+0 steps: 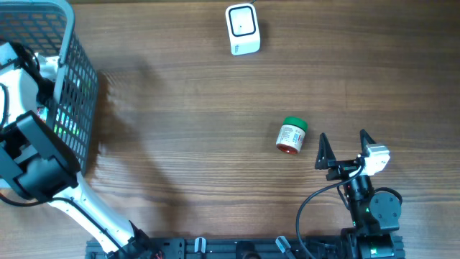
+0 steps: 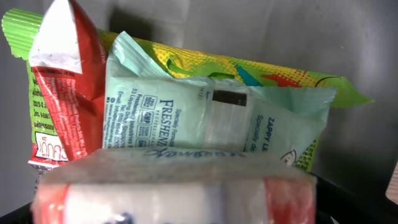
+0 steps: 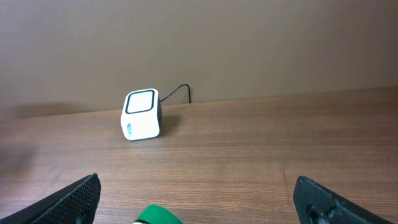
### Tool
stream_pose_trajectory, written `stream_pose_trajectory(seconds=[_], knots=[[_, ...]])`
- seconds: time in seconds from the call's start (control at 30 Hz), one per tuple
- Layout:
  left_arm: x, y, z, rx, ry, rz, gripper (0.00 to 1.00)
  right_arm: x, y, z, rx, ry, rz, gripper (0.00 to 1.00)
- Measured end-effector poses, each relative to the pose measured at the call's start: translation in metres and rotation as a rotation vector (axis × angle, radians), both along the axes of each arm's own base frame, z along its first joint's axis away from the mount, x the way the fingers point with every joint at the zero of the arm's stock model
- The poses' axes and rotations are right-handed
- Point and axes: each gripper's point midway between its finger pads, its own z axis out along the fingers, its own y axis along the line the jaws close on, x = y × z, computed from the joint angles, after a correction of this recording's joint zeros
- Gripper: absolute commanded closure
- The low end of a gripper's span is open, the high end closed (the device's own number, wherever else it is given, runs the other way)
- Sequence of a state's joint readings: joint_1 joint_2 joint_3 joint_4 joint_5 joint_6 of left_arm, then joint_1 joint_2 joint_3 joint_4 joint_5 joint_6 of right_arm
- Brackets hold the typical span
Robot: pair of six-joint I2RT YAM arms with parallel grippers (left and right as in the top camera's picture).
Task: Scan the item barcode
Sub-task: 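Reach the left gripper into the basket and grasp the stacked packets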
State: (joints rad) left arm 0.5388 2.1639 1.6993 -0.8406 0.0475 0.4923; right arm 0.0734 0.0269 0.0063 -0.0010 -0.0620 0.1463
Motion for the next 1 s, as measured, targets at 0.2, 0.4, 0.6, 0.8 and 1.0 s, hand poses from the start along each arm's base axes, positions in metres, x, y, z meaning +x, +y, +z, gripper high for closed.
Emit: stream_pose_trajectory(seconds=[0.2,0.4,0.6,0.8,1.0], knots=[[-0.001,-0.001,0.0,0.014,0.015,-0.004,0.0,0.0,0.0,0.0,0.0,0.0,0.0,0.0],[-0.008,-0.005,-0.001,0.008,0.05,-0.048,0.0,0.0,0.0,0.0,0.0,0.0,0.0,0.0],[-0.01,-0.006,-0.003,0.02,0.064,-0.104,0.0,0.0,0.0,0.0,0.0,0.0,0.0,0.0],[-0.008,0.001,-0.008,0.091,0.019,-0.118,0.0,0.0,0.0,0.0,0.0,0.0,0.0,0.01],[-0.002,0.023,-0.003,0.159,-0.039,0.004,0.04,0.0,0.0,0.0,0.0,0.0,0.0,0.0]])
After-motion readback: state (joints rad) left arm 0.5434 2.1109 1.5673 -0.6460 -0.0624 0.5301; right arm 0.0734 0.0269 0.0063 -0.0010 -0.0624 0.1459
